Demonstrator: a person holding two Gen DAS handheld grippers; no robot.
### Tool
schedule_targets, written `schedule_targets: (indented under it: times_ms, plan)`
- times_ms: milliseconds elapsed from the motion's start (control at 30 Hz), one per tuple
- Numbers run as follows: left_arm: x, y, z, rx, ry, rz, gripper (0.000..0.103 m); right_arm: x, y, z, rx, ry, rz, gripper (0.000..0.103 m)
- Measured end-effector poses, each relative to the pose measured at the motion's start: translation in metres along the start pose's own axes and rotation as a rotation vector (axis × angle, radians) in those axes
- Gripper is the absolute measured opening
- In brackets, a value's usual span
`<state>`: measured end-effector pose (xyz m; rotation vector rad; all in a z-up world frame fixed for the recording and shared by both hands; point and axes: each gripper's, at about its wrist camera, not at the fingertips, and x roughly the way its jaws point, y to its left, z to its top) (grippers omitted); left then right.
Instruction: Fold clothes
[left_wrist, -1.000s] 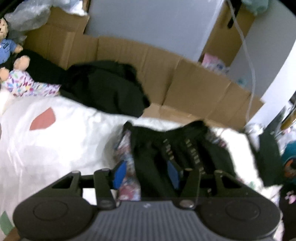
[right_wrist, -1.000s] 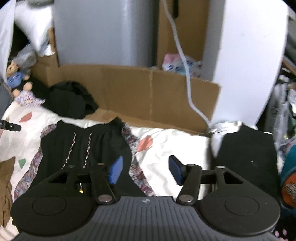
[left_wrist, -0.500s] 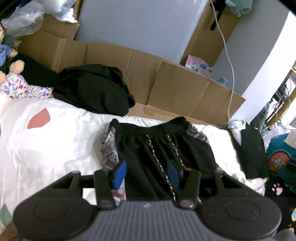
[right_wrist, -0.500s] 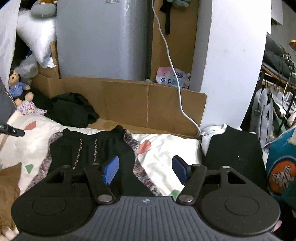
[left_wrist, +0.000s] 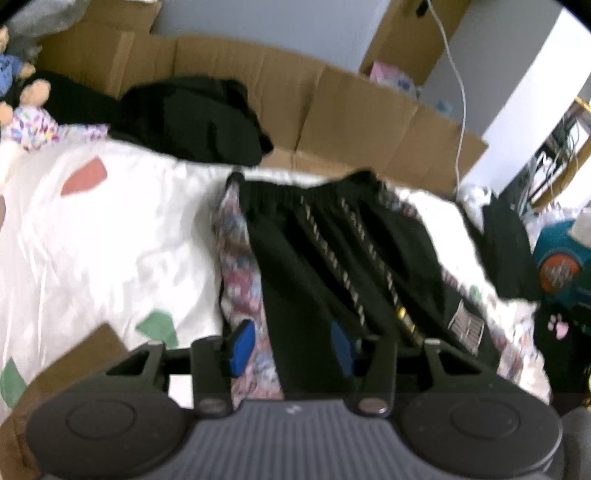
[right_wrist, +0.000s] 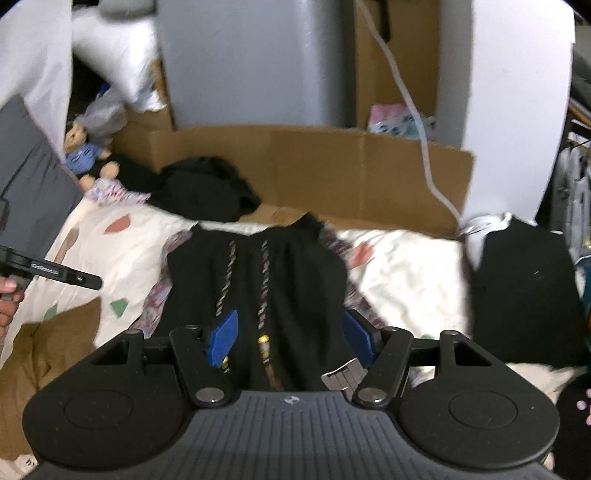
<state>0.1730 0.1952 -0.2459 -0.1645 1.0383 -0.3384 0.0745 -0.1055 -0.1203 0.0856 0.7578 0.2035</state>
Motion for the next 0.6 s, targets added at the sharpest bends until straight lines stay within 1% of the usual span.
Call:
schedule_targets:
  times_ms: [67,200,333,500,600]
  plan:
    - [0.004,0.003,-0.004,-0.008,0.007,0.011,0.046,0.006,0.012,-0.005,-0.005,0.013,0.024,0.068]
    - [0.019,0.014,-0.015,-0.025,0.049,0.02,0.045,0.018,0.036,-0.013,-0.031,0.037,0.063,0.067]
    - [0.028,0.02,-0.025,-0.015,0.077,0.032,0.045,0.03,0.052,-0.022,-0.048,0.067,0.094,0.066]
    - [0.046,0.032,-0.036,-0.044,0.151,0.032,0.045,0.043,0.068,-0.044,-0.046,0.118,0.135,0.066]
    - [0.055,0.035,-0.041,-0.045,0.182,0.042,0.045,0.05,0.077,-0.058,-0.049,0.149,0.153,0.066]
